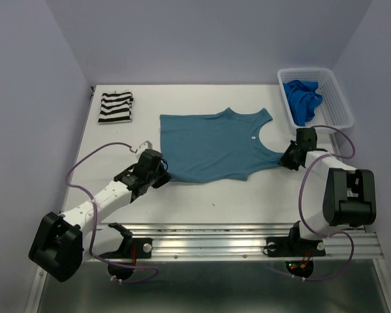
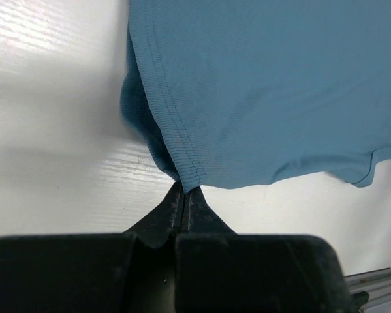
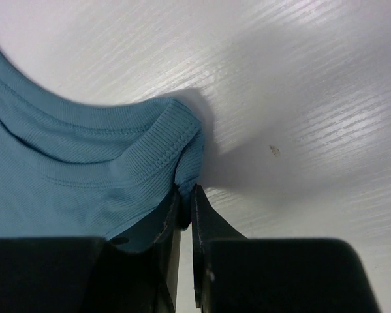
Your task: Fold and stack the tank tops
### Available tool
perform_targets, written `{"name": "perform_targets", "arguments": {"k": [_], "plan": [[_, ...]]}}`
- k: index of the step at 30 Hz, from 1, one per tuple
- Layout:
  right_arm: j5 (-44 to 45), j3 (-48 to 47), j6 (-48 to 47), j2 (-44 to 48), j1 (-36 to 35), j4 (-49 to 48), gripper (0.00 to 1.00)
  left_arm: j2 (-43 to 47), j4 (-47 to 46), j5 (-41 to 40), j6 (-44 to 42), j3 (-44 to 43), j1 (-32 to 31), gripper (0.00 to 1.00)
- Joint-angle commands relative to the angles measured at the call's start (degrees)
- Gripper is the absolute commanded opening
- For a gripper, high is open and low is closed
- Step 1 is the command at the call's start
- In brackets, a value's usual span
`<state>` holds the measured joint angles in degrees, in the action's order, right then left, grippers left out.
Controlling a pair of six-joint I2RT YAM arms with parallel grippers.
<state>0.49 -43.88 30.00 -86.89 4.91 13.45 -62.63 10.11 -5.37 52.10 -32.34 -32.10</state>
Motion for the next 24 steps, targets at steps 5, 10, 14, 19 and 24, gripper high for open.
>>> {"name": "perform_targets", "arguments": {"k": [5, 10, 14, 19, 24], "plan": [[-3.04, -6.57, -1.61, 3.31, 0.28, 1.75, 0.01, 0.84, -1.5, 3.34, -3.49, -4.84, 3.35, 0.0], [-2.69, -10.16, -2.22, 2.7, 0.28, 2.72, 0.01, -0.3, -3.69, 10.19, -5.68, -5.89, 7.91, 0.0], [-2.69, -13.07, -2.58, 1.47, 0.28, 4.12, 0.01, -1.0, -4.83, 14.33, -6.74, -7.21, 10.47, 0.0], [-3.22, -18.16, -3.37, -0.56, 0.28, 5.62, 0.01, -2.31, -4.66, 15.74, -8.94, -10.37, 12.67, 0.0], [-4.09, -21.59, -4.07, -3.01, 0.28, 5.88, 0.01, -5.39, -4.31, 17.32, -10.78, -14.68, 14.25, 0.0]]}}
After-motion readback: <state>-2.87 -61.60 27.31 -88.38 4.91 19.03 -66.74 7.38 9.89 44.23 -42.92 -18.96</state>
